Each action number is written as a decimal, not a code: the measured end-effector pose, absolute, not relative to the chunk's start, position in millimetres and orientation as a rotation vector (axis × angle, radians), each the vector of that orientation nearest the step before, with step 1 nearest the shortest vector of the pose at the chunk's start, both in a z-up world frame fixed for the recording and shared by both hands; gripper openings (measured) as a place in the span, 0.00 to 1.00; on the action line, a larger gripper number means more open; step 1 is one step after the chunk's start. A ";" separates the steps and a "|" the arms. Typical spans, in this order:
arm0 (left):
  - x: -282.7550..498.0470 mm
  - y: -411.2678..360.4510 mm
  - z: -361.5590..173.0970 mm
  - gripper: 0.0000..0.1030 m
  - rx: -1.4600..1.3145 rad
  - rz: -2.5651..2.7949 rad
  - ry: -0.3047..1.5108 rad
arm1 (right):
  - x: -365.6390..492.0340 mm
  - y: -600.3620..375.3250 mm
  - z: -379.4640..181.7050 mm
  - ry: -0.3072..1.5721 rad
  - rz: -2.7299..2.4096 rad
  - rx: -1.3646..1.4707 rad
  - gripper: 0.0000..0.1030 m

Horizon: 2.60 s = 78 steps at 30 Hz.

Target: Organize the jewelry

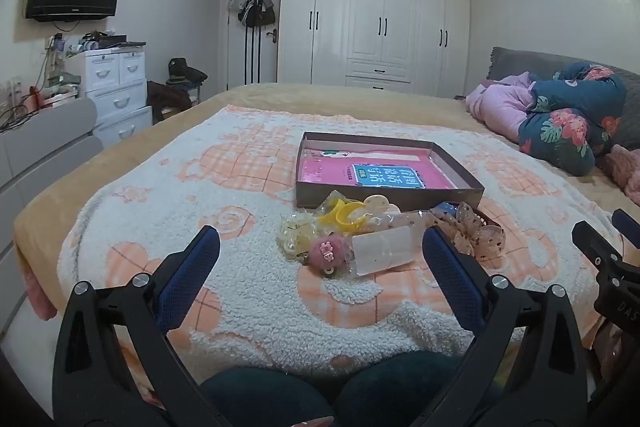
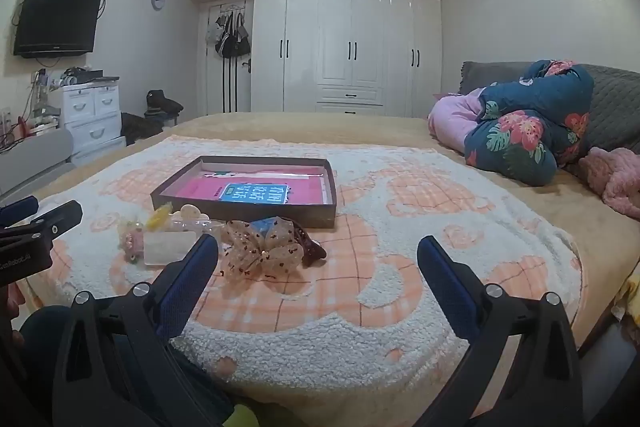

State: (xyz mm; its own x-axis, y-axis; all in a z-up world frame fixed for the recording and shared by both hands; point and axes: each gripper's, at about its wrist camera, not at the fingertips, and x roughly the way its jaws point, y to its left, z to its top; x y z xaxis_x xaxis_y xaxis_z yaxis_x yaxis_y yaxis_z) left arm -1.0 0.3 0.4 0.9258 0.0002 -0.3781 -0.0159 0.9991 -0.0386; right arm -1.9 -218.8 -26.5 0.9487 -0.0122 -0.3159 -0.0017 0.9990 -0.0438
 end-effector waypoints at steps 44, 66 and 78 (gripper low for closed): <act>-0.4 1.4 1.6 0.90 -0.037 0.006 0.394 | -1.9 -213.3 -25.6 0.315 0.002 -0.056 0.94; 0.9 -2.9 4.7 0.90 -0.031 0.007 0.385 | -3.0 -212.4 -25.7 0.310 0.020 -0.058 0.94; 3.6 0.8 7.0 0.90 -0.055 0.009 0.405 | 3.9 -203.3 -29.8 0.334 0.072 -0.080 0.94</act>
